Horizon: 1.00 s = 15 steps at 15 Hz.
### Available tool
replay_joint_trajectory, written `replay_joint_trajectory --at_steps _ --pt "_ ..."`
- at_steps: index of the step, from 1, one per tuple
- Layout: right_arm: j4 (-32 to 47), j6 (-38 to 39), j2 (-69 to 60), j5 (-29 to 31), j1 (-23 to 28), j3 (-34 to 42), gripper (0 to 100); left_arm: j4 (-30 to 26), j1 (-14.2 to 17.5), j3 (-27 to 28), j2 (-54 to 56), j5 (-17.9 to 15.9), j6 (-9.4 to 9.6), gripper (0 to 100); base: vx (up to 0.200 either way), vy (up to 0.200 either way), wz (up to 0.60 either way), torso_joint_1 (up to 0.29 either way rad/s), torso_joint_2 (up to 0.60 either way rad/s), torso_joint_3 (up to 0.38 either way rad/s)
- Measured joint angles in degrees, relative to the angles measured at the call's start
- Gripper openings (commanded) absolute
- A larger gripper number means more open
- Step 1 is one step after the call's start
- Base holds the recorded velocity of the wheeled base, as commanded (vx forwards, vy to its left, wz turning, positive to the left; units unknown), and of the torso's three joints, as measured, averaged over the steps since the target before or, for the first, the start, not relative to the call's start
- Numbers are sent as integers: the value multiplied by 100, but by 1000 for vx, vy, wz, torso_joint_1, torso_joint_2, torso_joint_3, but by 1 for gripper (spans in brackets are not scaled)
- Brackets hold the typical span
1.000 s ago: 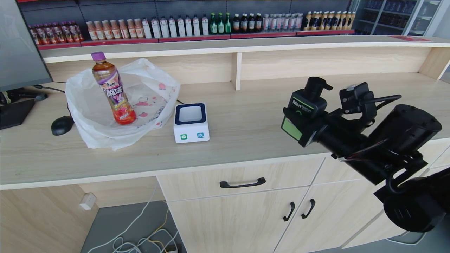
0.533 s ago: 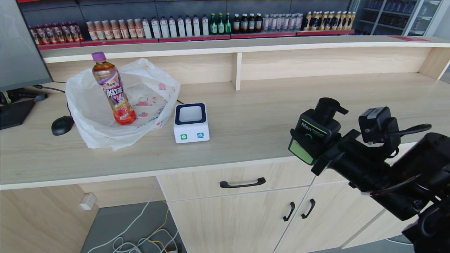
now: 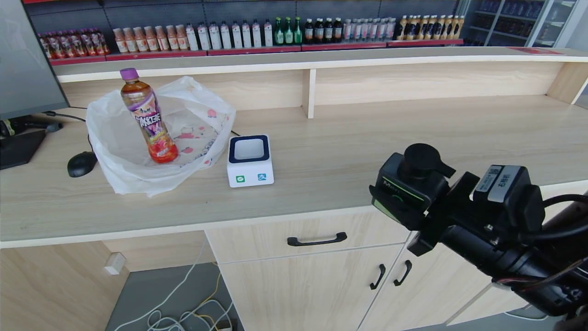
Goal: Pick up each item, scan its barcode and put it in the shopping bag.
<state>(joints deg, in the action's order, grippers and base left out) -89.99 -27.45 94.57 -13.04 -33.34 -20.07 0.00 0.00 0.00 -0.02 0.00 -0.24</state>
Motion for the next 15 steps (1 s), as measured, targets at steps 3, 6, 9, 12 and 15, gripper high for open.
replay_joint_trajectory --at_steps 3,6,9,12,15 --pt "5 -987 -122 2 -216 223 0 0 0 0 2 0 2 100 0 0 0 0 0 0" --pt "5 -2194 -273 5 -610 306 0 0 0 0 2 0 2 100 0 0 0 0 0 0" --pt "5 -3003 -411 10 -1029 347 0 0 0 0 0 0 0 100 0 0 0 0 0 0" --pt "5 -4286 -445 -356 -1486 380 0 0 0 0 0 0 2 100 0 0 0 0 0 0" --pt "5 -4781 -373 -828 -1549 299 0 0 0 0 2 0 0 100 0 0 0 0 0 0"
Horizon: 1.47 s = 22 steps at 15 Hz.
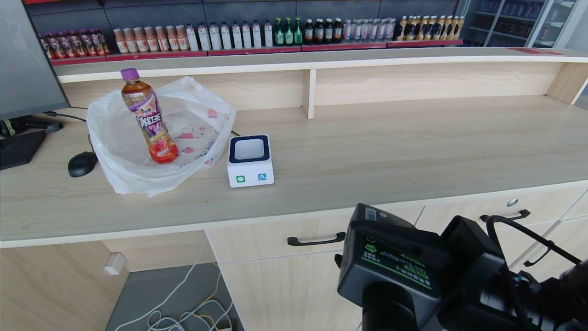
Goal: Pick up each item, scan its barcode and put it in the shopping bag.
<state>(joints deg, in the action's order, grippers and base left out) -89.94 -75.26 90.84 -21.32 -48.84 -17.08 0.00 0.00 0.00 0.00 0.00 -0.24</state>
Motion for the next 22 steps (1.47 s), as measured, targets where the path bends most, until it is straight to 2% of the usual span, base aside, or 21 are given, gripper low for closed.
replay_joint_trajectory --at_steps 6,11,22 --pt "-5 -655 160 -979 311 -607 0 0 0 0 0 0 0 100 0 0 0 0 0 0" --pt "-5 -1399 44 -998 374 -753 0 0 0 0 -2 0 0 100 0 0 0 0 0 0" --pt "0 -1420 -41 -994 405 -772 0 0 0 0 0 0 2 100 0 0 0 0 0 0"
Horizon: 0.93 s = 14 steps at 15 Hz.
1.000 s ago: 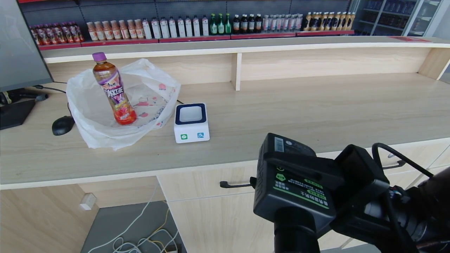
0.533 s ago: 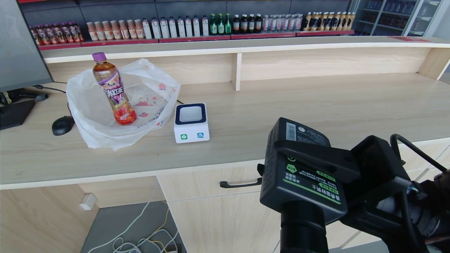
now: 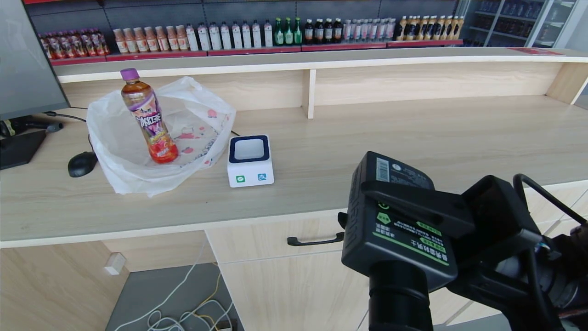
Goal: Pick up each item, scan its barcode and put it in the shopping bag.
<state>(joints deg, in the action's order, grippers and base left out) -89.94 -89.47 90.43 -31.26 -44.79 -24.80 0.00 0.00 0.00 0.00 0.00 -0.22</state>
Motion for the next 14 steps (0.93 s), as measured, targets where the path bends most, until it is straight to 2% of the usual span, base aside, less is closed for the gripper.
replay_joint_trajectory --at_steps 11,14 --pt "2 24 2 33 0 2 0 0 0 0 -2 0 0 100 0 0 0 0 0 0" --pt "2 284 44 35 -2 16 0 0 0 0 0 0 -2 100 0 0 0 0 0 0"
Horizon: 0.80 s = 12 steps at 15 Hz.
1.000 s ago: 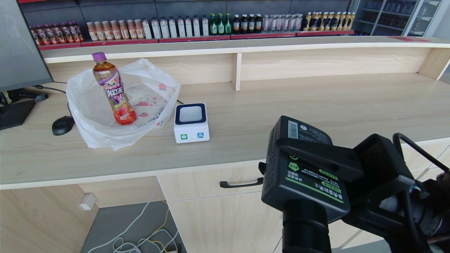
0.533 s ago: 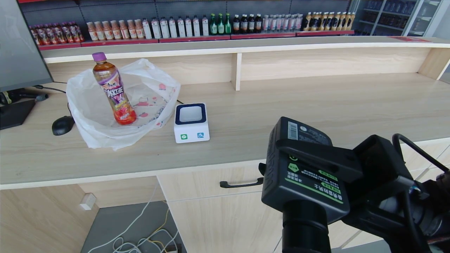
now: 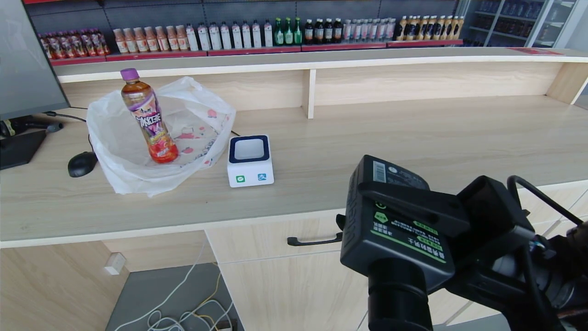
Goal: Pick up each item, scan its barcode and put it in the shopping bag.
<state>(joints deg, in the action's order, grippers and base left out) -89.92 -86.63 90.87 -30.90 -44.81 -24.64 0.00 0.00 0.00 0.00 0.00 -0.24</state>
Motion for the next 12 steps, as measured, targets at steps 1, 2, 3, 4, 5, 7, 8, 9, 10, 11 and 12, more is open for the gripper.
replay_joint_trajectory --at_steps 1,2,3,4,5,7,8,9,10,11,12 --pt "0 167 28 0 -6 11 0 0 0 0 -2 0 0 100 0 0 0 0 0 0" --pt "0 385 48 0 -20 16 0 0 0 0 0 0 0 100 0 0 0 0 0 0" --pt "-2 572 52 0 -28 17 0 0 0 0 0 0 0 100 0 0 0 0 0 0" --pt "-2 774 52 4 -30 24 0 0 0 0 0 0 0 100 0 0 0 0 0 0" --pt "-2 965 56 30 -30 24 0 0 0 0 -2 0 0 100 0 0 0 0 0 0" --pt "0 1659 87 362 -17 55 0 0 0 0 -2 0 0 100 0 0 0 0 0 0" --pt "0 2011 117 581 -9 83 0 0 0 0 0 0 0 100 0 0 0 0 0 0" --pt "0 2425 157 690 -5 96 0 0 0 0 -2 0 0 100 0 0 0 0 0 0" --pt "0 2851 212 767 2 121 0 0 0 0 0 0 2 100 0 0 0 0 0 0" --pt "1 3183 260 885 13 132 0 0 0 0 -2 0 2 100 0 0 0 0 0 0" --pt "0 3433 306 1035 35 133 0 0 0 0 0 0 4 100 0 0 0 0 0 0"
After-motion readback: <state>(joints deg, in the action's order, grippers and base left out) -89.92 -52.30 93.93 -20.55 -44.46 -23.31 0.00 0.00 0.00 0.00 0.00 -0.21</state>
